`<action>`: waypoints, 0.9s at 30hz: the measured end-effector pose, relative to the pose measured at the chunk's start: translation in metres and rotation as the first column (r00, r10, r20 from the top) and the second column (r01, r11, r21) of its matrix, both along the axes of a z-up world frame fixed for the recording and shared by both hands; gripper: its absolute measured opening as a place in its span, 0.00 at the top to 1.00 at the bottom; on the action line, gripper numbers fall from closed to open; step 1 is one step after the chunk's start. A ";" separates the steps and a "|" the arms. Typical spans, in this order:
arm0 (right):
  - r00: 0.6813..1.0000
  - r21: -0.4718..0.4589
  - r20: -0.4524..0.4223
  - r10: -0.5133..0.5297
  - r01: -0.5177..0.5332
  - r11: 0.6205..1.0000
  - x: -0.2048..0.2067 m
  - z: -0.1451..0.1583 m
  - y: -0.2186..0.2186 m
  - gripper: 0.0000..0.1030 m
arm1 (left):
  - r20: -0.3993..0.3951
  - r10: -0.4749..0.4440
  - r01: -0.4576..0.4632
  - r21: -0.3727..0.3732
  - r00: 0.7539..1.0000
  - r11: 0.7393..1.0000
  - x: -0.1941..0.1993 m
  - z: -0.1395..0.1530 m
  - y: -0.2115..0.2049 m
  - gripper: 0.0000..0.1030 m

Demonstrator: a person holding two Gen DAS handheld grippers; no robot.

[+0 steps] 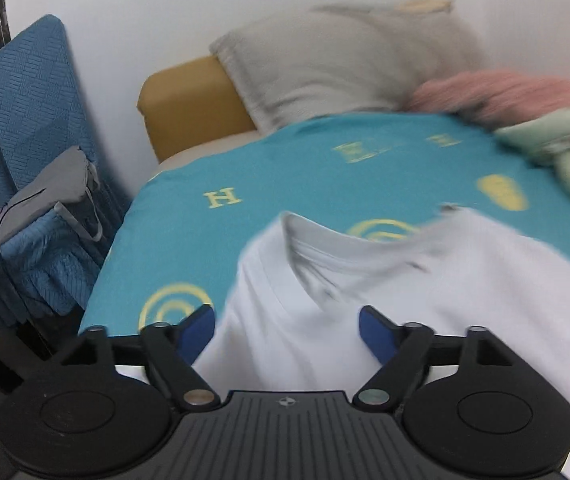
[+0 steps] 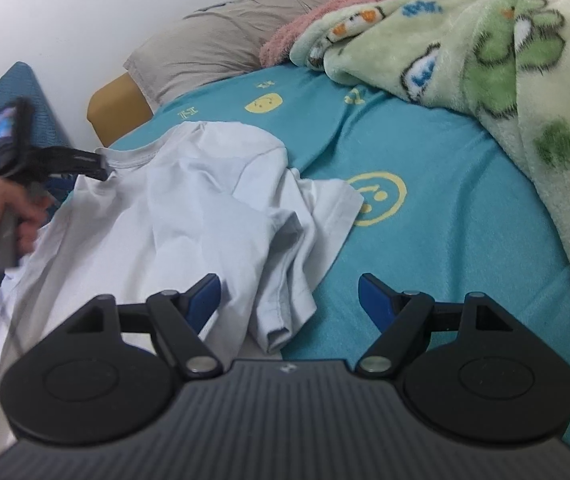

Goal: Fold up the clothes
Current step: 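Release the hem with the left gripper, leaving the shirt spread, then grasp the sleeve near the blanket with the right gripper and pull it outward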

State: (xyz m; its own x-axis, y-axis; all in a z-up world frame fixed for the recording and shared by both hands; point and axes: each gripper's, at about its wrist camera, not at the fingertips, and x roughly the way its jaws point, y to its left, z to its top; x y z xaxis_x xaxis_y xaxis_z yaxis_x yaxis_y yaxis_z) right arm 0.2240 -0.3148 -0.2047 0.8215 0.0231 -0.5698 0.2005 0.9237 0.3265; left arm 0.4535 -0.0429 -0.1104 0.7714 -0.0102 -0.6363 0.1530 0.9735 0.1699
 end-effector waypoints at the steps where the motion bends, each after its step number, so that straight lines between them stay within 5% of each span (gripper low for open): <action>1: 1.000 -0.007 0.008 0.002 -0.002 1.000 0.000 0.002 0.001 0.25 | 0.004 -0.001 0.001 -0.015 1.000 1.000 -0.024 0.008 0.001 0.20; 8: 0.998 -0.049 0.067 0.018 -0.015 0.999 -0.012 0.020 0.006 0.25 | 0.068 0.073 -0.058 -0.199 0.995 0.978 -0.205 0.064 0.020 0.17; 13: 0.997 -0.081 0.078 0.020 -0.014 0.997 -0.026 0.029 0.012 0.26 | 0.053 0.118 -0.097 -0.300 0.992 0.949 -0.300 0.074 0.032 0.14; 20: 1.000 0.095 0.023 0.016 -0.018 0.995 -0.051 0.039 -0.002 0.30 | -0.005 0.127 -0.123 -0.317 0.992 0.940 -0.348 0.065 0.048 0.14; 27: 0.993 0.294 -0.064 -0.103 0.117 0.949 -0.058 0.027 -0.039 0.40 | -0.012 0.136 -0.133 -0.314 0.991 0.940 -0.362 0.054 0.060 0.13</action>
